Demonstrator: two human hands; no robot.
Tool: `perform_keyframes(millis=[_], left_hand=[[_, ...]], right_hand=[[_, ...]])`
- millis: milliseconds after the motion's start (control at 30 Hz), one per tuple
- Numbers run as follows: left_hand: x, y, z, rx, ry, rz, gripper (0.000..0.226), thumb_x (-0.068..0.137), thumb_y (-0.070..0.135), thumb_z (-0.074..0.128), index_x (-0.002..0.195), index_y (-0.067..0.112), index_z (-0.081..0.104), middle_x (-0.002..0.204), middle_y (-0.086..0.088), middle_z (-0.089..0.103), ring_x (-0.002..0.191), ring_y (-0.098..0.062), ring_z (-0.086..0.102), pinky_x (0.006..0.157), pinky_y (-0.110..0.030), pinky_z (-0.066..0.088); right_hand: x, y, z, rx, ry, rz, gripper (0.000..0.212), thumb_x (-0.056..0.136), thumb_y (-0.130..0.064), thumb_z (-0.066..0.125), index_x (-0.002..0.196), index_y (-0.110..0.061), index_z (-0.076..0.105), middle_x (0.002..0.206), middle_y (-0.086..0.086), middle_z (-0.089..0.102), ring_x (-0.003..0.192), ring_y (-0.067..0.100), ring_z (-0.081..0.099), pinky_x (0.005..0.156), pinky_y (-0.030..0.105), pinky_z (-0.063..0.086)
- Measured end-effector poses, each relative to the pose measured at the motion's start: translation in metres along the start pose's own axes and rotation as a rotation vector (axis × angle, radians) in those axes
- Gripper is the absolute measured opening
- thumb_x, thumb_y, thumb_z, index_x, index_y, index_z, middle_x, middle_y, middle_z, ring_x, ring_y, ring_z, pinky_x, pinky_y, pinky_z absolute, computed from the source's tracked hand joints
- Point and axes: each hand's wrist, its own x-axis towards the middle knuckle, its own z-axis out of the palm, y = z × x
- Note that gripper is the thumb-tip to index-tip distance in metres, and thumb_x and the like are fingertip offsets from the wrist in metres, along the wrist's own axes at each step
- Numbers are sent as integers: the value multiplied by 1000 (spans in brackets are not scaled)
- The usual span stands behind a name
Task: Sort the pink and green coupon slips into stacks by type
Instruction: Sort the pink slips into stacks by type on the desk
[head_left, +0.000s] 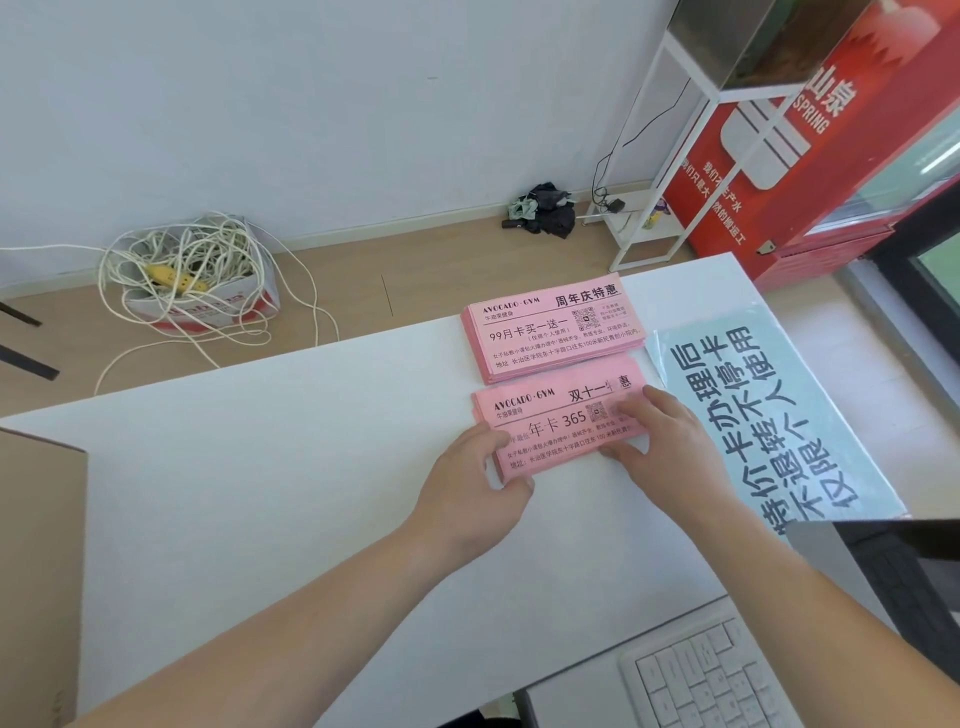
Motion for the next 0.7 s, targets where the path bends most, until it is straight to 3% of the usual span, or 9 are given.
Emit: perform_keyframes(millis=[200, 300, 400, 533, 700], left_hand=[[12, 8, 7, -62, -11, -24, 58, 92, 27, 69, 146, 23, 50, 136, 27, 39, 131, -9, 48, 115, -33, 40], [15, 10, 7, -156, -19, -59, 56, 91, 27, 71, 144, 27, 52, 140, 24, 45, 122, -5, 51, 107, -27, 45], [17, 6, 8, -224, 21, -67, 52, 92, 28, 70, 141, 28, 56, 141, 22, 54, 127, -5, 54, 100, -18, 43], [10, 10, 4, -289, 8, -78, 48, 93, 20, 68, 140, 24, 59, 137, 18, 60, 126, -1, 56, 105, -21, 45], [-15, 8, -21, -268, 12, -14, 39, 97, 19, 64, 135, 27, 61, 129, 21, 62, 113, 10, 58, 77, -6, 46]], right_hand=[[6, 2, -2, -66, 3, -61, 48, 87, -35, 79, 132, -36, 62, 158, -8, 40, 146, 14, 30, 101, 46, 48], [4, -3, 1, -76, -3, -94, 47, 88, -36, 78, 133, -38, 63, 159, -8, 40, 147, 12, 29, 103, 41, 45], [1, -12, 6, -69, -3, -171, 45, 87, -33, 79, 130, -36, 67, 155, -4, 46, 146, 15, 34, 105, 40, 45], [-8, -35, 14, -82, -33, -231, 43, 90, -35, 76, 131, -35, 66, 154, -5, 47, 145, 17, 37, 105, 42, 48], [-22, -82, 16, -19, -53, -300, 41, 96, -40, 67, 135, -33, 63, 141, -11, 56, 133, 14, 47, 96, 36, 48]])
